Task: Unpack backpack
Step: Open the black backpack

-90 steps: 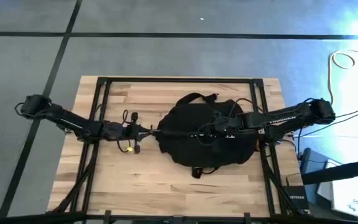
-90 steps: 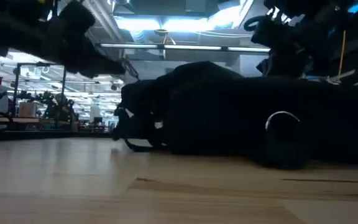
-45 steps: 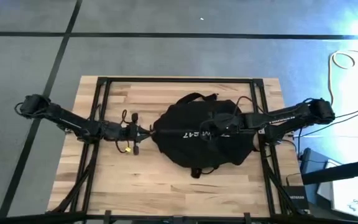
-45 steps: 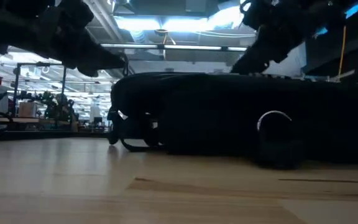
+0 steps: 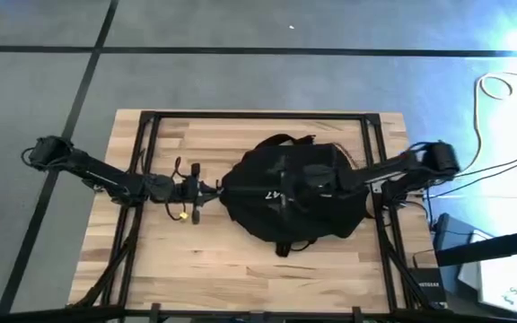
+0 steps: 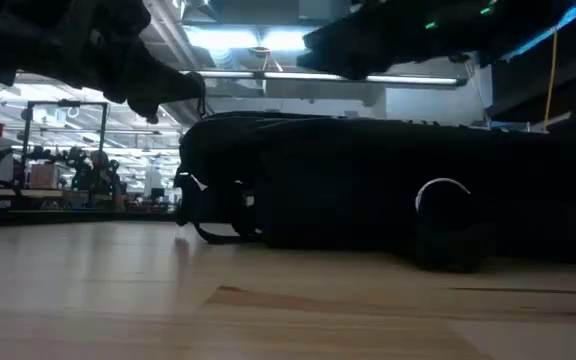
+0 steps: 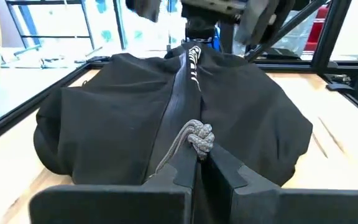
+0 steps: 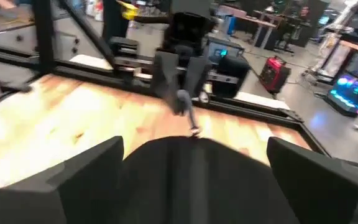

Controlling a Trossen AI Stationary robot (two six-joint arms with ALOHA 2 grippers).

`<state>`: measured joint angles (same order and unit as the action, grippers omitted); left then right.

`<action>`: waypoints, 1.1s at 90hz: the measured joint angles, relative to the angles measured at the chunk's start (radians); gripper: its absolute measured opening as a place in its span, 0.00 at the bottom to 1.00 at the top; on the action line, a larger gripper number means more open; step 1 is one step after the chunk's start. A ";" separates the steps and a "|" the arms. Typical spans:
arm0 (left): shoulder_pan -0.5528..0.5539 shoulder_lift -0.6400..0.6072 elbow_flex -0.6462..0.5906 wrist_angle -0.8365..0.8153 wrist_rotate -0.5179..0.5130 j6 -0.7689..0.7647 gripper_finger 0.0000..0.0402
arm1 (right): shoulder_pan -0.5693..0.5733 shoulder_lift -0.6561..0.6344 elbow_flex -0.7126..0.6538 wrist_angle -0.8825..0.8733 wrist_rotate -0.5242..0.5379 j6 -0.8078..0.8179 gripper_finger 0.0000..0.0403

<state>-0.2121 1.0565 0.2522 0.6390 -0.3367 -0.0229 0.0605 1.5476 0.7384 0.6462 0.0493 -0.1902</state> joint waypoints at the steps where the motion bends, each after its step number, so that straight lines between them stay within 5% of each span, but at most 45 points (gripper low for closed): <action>1: 0.000 0.000 0.001 0.000 0.000 0.000 0.00 | -0.003 0.011 0.007 0.003 0.002 0.001 0.92; 49: -0.005 0.000 0.005 0.000 0.021 -0.030 0.00 | -0.015 0.366 0.392 -0.072 -0.091 0.022 0.71; 99: -0.006 0.000 0.005 0.003 0.023 -0.048 0.00 | -0.017 0.451 0.455 -0.123 -0.064 -0.028 0.38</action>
<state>-0.2176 1.0565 0.2569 0.6417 -0.3134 -0.0711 0.0433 1.9987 1.1934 0.5232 -0.0144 -0.2181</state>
